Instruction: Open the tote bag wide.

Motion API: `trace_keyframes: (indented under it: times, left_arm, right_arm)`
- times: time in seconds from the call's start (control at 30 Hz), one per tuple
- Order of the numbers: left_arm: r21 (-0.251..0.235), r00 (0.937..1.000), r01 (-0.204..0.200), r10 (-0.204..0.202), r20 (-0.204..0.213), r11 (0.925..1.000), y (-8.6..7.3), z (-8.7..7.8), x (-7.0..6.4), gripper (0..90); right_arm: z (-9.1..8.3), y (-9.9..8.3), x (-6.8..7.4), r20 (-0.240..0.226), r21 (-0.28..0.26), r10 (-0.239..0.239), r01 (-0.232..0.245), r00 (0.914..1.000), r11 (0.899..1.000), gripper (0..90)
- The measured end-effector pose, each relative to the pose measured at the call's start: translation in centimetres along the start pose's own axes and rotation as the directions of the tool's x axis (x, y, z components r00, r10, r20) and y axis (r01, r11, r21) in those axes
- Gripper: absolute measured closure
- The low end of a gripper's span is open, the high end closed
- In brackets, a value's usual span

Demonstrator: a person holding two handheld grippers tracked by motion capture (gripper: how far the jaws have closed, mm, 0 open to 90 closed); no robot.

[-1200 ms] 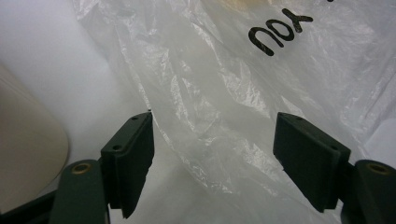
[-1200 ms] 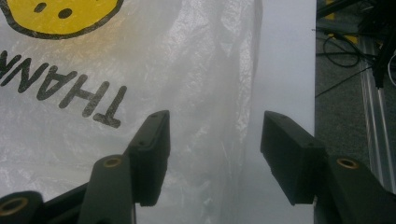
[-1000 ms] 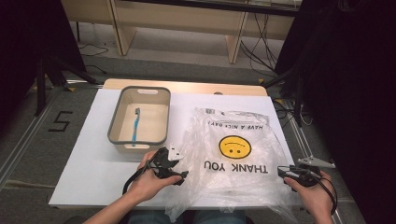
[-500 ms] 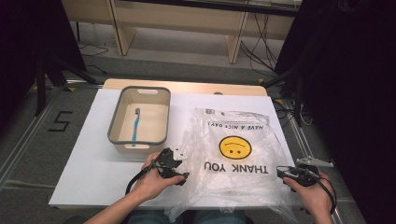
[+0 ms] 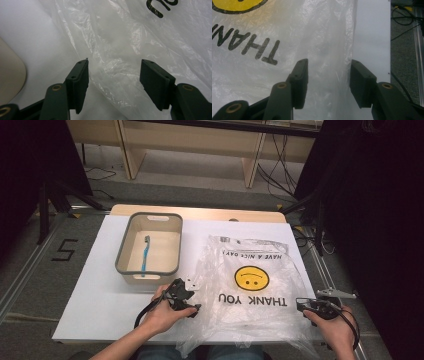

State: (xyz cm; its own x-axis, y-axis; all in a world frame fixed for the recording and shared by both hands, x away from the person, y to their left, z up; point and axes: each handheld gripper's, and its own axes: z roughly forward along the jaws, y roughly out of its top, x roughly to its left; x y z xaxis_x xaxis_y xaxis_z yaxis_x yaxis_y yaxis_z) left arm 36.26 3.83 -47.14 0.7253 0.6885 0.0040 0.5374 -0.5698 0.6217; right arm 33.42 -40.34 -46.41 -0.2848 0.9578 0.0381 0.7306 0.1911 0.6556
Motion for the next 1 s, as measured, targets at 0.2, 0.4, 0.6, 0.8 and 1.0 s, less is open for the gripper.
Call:
trace_keyframes:
  times: [0.2,0.4,0.6,0.8,1.0]
  left_arm:
    - [0.010,1.0000,-0.002,0.002,0.003,1.0000,0.0,0.1,0.0,44.7]
    - [0.040,0.9998,-0.019,0.019,0.007,0.9990,0.0,0.4,0.1,53.1]
    - [0.064,0.9996,-0.019,0.018,0.022,0.9978,0.2,0.7,0.0,65.5]
    - [0.076,0.9997,-0.011,0.009,0.021,0.9970,0.5,0.9,0.0,75.8]
    - [0.081,0.9997,-0.022,0.022,0.011,0.9965,0.8,1.1,-0.2,89.2]
  right_arm:
    - [0.1,0.0,0.0,-0.002,0.006,0.001,-0.001,1.0000,1.000,54.7]
    - [0.2,-0.1,-0.1,-0.002,0.021,0.018,-0.018,0.9998,1.000,58.3]
    - [0.4,-0.2,-0.4,-0.006,0.043,0.049,-0.048,0.9988,0.998,68.1]
    - [0.4,-0.2,-0.4,-0.019,0.061,0.070,-0.068,0.9974,0.996,79.1]
    - [0.3,-0.3,-0.2,-0.033,0.070,0.073,-0.071,0.9968,0.995,89.6]
